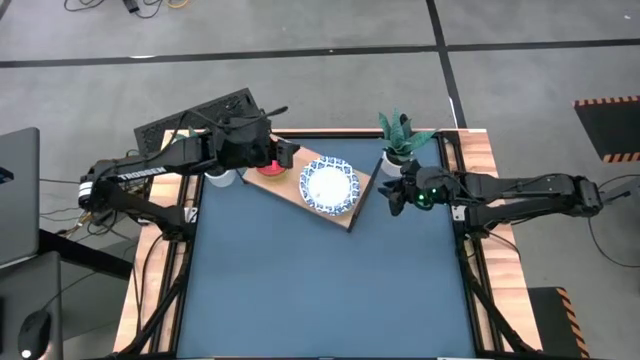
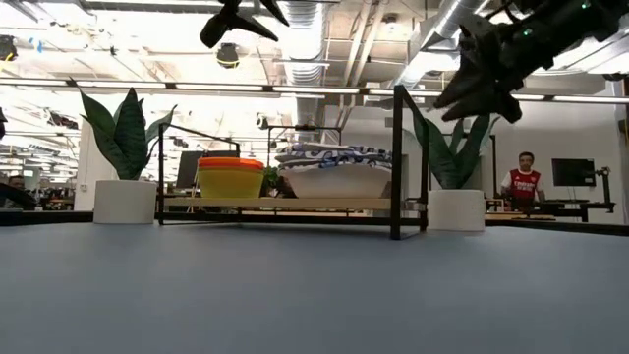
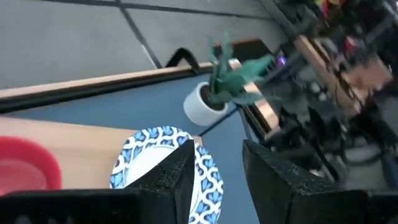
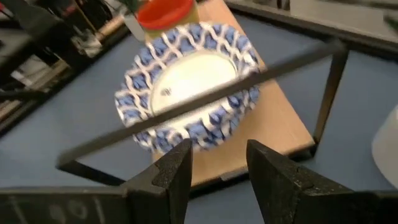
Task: Place and stack bowls onto a shelf
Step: Return to Home Position
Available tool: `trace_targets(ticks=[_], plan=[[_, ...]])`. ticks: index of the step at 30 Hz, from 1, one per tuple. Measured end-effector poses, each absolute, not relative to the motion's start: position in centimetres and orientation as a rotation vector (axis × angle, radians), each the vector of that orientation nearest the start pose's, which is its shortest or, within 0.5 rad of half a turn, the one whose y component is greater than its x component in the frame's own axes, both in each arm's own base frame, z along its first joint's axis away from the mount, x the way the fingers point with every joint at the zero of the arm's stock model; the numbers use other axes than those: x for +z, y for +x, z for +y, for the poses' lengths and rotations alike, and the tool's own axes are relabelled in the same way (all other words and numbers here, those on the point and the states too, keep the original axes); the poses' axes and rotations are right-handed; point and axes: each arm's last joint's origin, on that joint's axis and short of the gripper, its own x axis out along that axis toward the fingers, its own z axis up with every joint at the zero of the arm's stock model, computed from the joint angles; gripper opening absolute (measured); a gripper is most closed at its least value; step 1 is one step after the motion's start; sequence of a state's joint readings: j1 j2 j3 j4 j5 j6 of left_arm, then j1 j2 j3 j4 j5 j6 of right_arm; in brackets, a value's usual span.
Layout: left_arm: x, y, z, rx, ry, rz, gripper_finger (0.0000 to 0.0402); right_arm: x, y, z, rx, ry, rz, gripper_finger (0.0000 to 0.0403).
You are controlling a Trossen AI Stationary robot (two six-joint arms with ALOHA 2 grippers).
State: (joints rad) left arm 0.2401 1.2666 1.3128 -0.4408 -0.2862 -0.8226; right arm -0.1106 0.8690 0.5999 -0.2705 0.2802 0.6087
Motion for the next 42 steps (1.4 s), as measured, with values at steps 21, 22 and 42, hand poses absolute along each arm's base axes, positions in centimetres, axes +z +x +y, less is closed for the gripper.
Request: trace_targets(ticks=[21,22,42], plan=[[40.6,23.4,4.7,0.318,-0.223,0.187,0.0119,32.5,9.9,-0.5,-0.184,0.150,-0.129,0.0178],[40.0,23.2,4.6,0.311,-0.222,0.180,0.0119,32.5,9.1,-0.6,-0.190,0.144,-0.138,0.0178],[24.8,20.3,0.3,0.112,-0.440,-0.042,0.0119,26.6,5.9,-0.7,-0.210,0.267,-0.125,0.0178]])
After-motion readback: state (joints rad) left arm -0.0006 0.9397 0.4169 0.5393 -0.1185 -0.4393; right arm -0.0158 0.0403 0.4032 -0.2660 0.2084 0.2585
